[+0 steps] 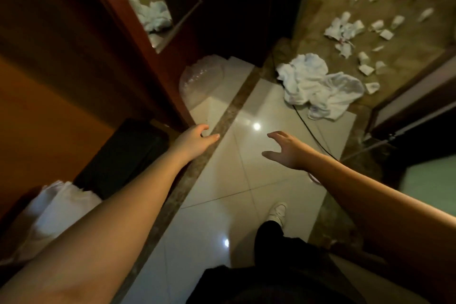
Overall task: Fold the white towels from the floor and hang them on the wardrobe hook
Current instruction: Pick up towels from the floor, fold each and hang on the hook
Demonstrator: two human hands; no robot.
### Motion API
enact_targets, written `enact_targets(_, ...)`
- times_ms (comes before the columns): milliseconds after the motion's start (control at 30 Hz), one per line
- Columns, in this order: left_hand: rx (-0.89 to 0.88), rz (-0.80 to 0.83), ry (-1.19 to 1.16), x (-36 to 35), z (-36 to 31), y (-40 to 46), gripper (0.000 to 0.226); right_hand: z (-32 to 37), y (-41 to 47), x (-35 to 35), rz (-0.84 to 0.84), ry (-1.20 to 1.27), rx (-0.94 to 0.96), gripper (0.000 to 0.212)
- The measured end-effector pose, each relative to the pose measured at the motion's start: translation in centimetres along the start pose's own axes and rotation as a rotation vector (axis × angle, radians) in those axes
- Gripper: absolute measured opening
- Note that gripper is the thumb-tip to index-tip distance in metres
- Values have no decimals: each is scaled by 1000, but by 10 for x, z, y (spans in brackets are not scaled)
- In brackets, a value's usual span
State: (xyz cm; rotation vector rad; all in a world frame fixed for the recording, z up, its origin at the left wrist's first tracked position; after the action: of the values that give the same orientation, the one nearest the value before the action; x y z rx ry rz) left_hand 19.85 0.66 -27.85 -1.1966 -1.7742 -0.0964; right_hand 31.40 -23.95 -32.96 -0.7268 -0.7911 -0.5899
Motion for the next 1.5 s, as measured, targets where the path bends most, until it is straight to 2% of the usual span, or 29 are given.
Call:
enact_targets(333, -8, 213, 115, -118, -126, 120, 65, -178, 60, 54, 26, 145, -319, 72)
enact_targets(600, -40, 312, 152, -173, -199, 227, 61, -265, 118, 73, 23, 223, -530, 68)
enact_targets(767, -69, 382, 184, -200, -236, 328, 60, -308, 186, 87, 25, 290, -653, 70)
enact_targets(1000, -51, 526, 263, -238, -276, 470, 58, -350, 287, 105, -5, 477, -848, 68)
enact_targets(1133, -68, 548, 279, -268, -293, 534, 54, -377, 337, 104, -30, 548, -904, 64)
enact_targets(1367, -75, 612, 339, -374, -305, 637, 56, -474, 425, 75, 1, 609, -947, 62)
enact_targets(1500, -52, 641, 355, -440, -311, 687, 55, -536, 473, 39, 83, 621, -990, 63)
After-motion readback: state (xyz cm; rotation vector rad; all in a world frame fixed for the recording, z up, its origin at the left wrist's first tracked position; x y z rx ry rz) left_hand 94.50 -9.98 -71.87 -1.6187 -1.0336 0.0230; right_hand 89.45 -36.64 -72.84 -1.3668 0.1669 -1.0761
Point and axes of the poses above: each hand's wrist, its own y-axis towards the middle knuckle, its own x-axis out of the back of the hand, z = x × y, the point moved 6 cm from there along y, towards the middle knuckle, and after that the axes turned 9 degrees about -z, right-handed, at the moved point
